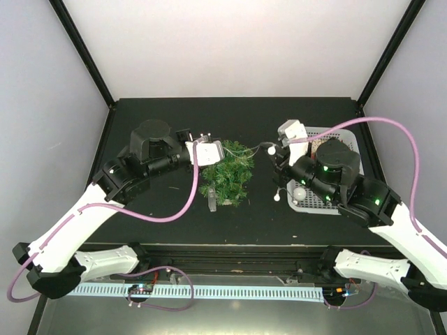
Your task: Decorate the small christmas tree
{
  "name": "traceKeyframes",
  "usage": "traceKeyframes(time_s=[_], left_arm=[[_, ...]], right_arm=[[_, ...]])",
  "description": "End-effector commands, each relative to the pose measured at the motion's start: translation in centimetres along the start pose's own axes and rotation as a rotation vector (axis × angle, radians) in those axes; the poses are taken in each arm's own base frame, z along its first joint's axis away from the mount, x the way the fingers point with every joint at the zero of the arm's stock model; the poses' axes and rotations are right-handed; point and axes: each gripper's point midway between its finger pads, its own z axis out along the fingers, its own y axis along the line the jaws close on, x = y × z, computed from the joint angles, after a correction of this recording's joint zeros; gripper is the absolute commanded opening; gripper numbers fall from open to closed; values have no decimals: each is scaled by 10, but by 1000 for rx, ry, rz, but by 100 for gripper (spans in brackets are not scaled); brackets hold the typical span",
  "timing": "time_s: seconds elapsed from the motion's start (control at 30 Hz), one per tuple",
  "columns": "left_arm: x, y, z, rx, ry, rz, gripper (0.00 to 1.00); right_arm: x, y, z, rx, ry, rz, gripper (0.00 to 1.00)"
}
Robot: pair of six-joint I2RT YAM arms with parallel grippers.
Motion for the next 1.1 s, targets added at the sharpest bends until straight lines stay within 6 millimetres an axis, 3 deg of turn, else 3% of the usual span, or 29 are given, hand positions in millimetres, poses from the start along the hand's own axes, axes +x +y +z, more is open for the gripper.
traceKeyframes(time_s=[0.0,0.13,0.33,0.6,0.77,1.07], left_arm=[[-2,14,4,-44,-38,-48,2],[10,17,11,-54,-31,-81,1],[31,20,22,-67,-17,-141,2],[57,40,34,-112,-4,-260,2],[69,43,44,-102,8,-315,4],[87,47,59,-85,49,-398,5]], right_arm=[[-39,-17,-6,93,-89,-18,1],[-61,-22,4,113,-103,-26,1],[-67,-30,28,129,-82,-26,1],[-79,-38,41,132,-93,-25,1],[-80,-43,46,137,-89,-22,1],[-60,-58,62,145,-51,5,1]])
